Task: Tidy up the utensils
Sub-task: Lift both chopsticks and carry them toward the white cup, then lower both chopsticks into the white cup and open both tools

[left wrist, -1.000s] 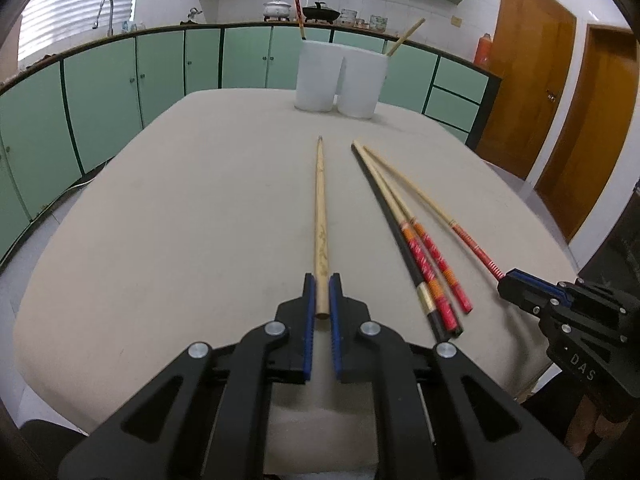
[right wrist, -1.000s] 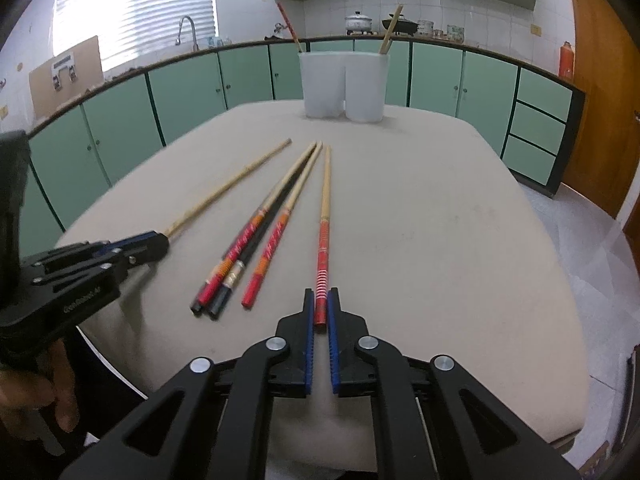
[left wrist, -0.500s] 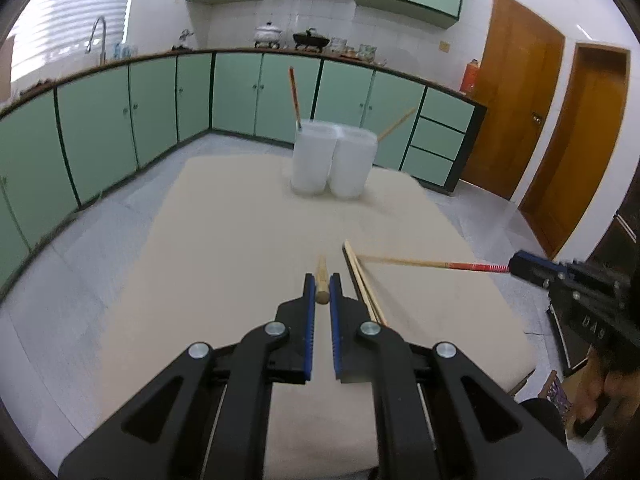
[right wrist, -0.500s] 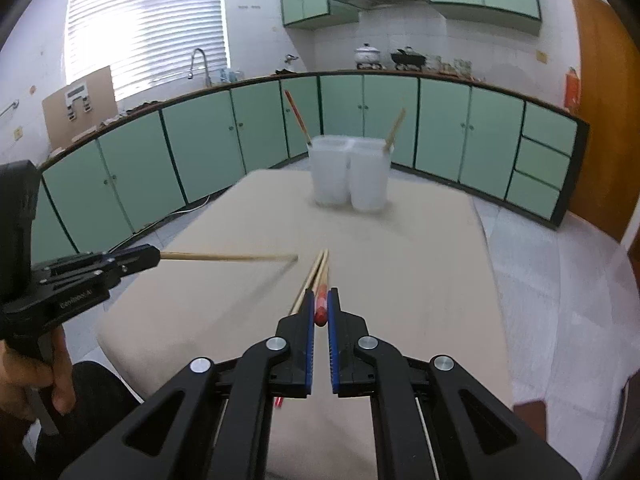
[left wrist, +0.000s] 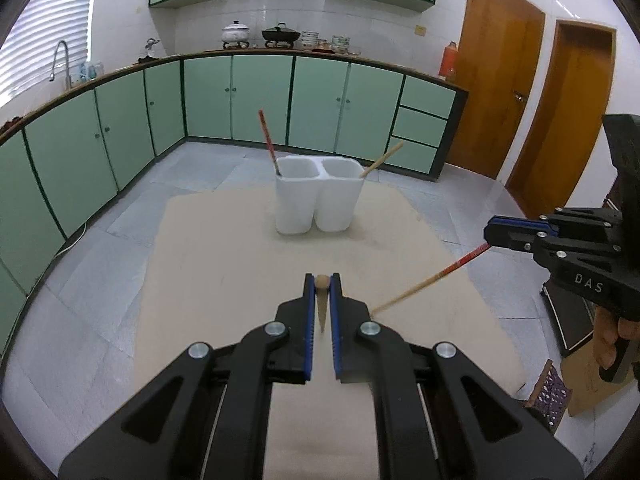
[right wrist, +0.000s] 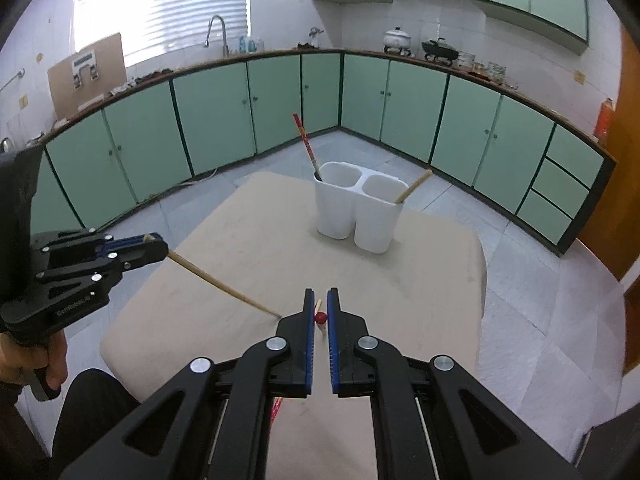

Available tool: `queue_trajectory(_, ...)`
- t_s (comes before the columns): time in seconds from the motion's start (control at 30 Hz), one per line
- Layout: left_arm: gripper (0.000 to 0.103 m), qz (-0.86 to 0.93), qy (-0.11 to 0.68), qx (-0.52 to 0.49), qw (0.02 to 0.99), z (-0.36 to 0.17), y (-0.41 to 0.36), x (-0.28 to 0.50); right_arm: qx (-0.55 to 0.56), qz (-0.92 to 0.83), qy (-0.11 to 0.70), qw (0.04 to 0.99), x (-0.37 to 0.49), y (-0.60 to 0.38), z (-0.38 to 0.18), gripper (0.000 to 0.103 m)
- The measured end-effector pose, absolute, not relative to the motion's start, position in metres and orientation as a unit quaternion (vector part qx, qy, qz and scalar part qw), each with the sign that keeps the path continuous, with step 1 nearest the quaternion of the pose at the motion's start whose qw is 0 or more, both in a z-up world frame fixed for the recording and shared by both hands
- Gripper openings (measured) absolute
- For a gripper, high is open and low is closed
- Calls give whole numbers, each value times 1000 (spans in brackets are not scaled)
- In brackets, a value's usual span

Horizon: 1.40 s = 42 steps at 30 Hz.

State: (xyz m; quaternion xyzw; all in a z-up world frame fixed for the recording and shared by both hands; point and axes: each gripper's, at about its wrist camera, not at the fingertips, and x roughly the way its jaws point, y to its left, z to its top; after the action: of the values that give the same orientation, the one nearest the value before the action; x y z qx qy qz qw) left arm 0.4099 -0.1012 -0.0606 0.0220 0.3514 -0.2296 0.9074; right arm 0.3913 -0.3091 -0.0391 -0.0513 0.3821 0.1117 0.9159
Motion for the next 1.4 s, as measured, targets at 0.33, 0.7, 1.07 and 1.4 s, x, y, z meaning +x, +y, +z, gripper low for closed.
queue_trajectory(0.33, 6, -243, 362, 25, 899, -26, -115, 454, -46, 119, 408, 904, 429, -313, -2, 6)
queue_trajectory(0.7, 6, -231, 329, 24, 915, 41, -127, 496, -28, 103, 376, 921, 471, -324, 63, 6)
queue_trajectory(1.07, 6, -208, 294, 4, 933, 98, -145, 555, -30, 74, 333, 940, 540, -322, 123, 6)
queue_trajectory(1.4, 6, -191, 312, 12, 931, 60, -174, 628, -2, 57, 353, 934, 614, -343, 73, 6)
